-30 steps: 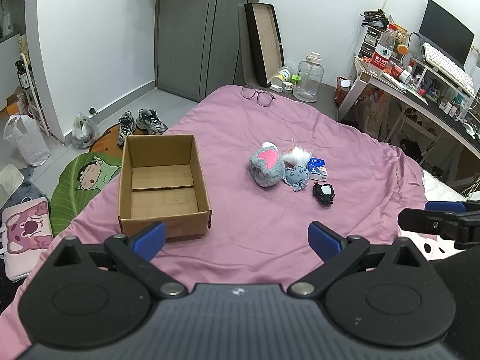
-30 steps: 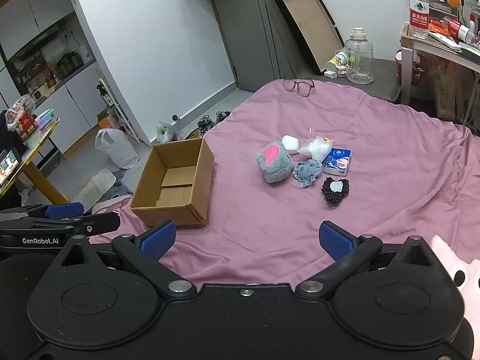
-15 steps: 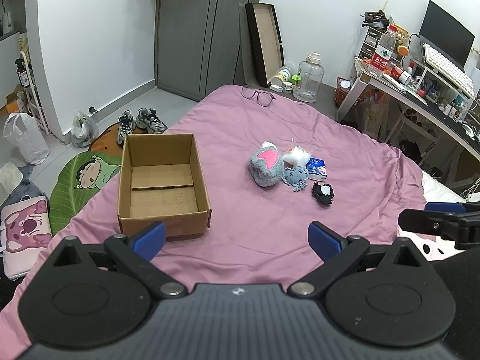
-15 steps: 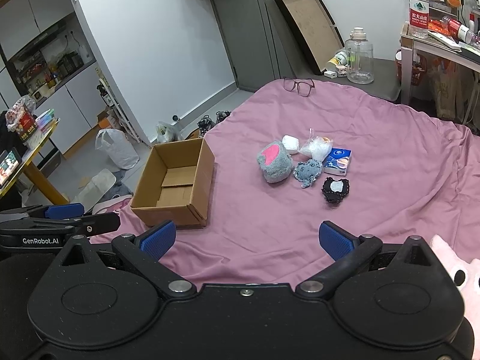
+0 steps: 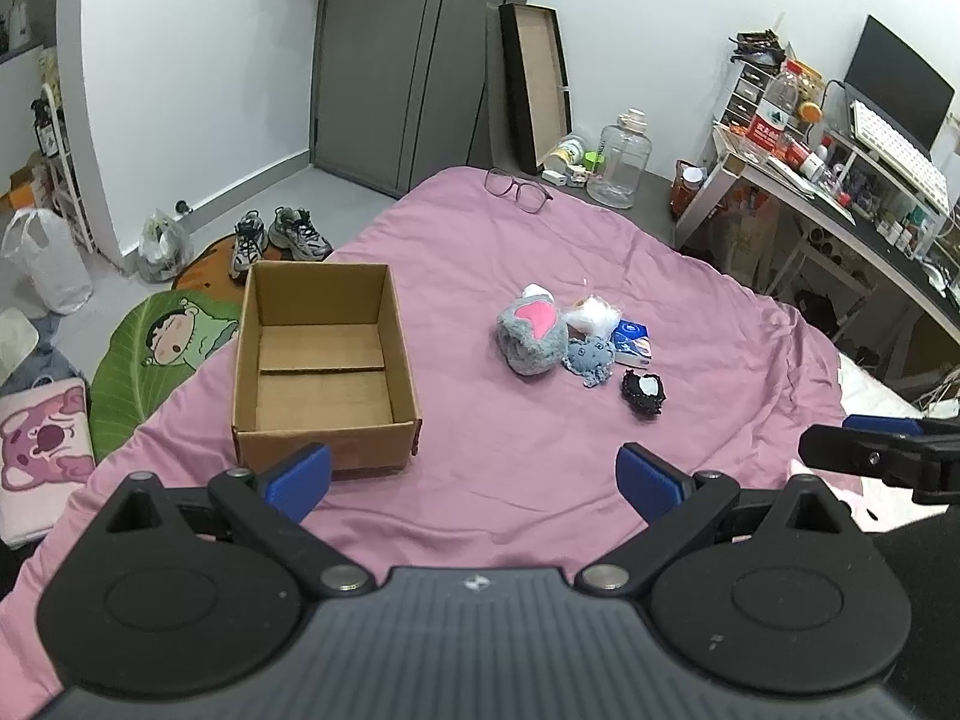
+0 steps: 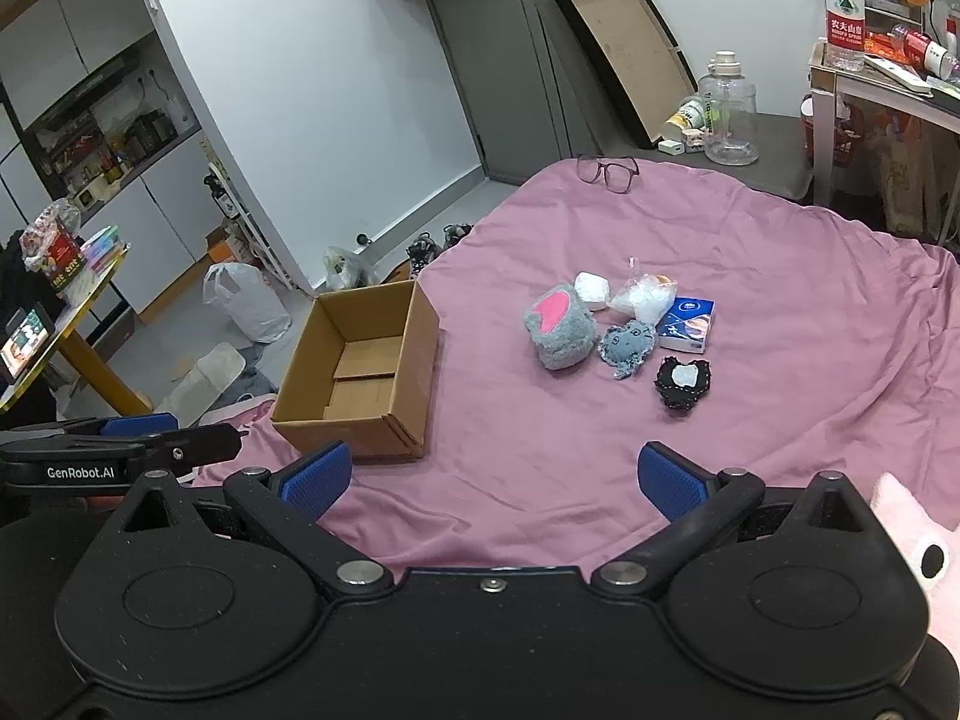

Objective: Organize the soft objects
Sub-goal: 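Reach the left tool to the grey plush while the right tool reaches the black patch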

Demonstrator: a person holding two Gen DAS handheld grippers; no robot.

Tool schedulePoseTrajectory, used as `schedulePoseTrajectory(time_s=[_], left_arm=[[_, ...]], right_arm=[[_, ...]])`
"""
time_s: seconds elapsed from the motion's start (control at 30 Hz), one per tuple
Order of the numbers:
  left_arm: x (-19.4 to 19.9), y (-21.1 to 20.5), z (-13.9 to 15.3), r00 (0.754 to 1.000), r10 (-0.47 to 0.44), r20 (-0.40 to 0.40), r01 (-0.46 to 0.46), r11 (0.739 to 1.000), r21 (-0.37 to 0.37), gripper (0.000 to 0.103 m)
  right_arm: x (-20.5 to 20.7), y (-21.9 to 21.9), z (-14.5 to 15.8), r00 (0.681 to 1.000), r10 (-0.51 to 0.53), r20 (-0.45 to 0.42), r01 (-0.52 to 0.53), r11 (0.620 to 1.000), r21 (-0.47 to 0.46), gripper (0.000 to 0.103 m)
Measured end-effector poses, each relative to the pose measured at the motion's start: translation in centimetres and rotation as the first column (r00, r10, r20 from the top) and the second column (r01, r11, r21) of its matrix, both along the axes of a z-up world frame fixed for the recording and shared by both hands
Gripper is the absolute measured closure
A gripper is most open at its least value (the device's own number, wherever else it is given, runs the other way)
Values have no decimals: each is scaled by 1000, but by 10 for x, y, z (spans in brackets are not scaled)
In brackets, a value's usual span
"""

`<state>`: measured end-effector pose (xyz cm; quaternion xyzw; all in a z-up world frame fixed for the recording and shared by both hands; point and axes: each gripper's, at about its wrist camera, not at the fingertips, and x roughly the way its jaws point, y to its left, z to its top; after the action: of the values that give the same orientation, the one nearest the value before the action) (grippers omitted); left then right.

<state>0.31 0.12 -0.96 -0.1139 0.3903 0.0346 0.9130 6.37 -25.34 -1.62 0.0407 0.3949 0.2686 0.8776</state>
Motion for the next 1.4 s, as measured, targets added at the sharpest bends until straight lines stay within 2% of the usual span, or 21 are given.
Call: schedulePoseTrajectory(time_s=[0.2,0.5,0.63,1.0,1.4], left_arm=[[6,5,0,1000,-9,-15,9,1000,-9,3],[29,21,-7,998,-48,-34,50,998,36,3],[40,29,-13,997,-65,-39,66,998,20,3],[79,39,-25,996,-83,-20,83,996,34,3],[123,41,-48,992,-121,-37,123,991,51,3]], right_arm=[[8,-1,-7,1000,6,-9,-6,1000,14,0],[28,-8,-26,999,-10,-33,11,999,32,0],[39,-10,-38,999,-26,-47,27,999,20,0],[69,-14,-61,994,-88,-63,89,996,9,0],[102,-13,-84,988,-121,-91,125,992,34,0]])
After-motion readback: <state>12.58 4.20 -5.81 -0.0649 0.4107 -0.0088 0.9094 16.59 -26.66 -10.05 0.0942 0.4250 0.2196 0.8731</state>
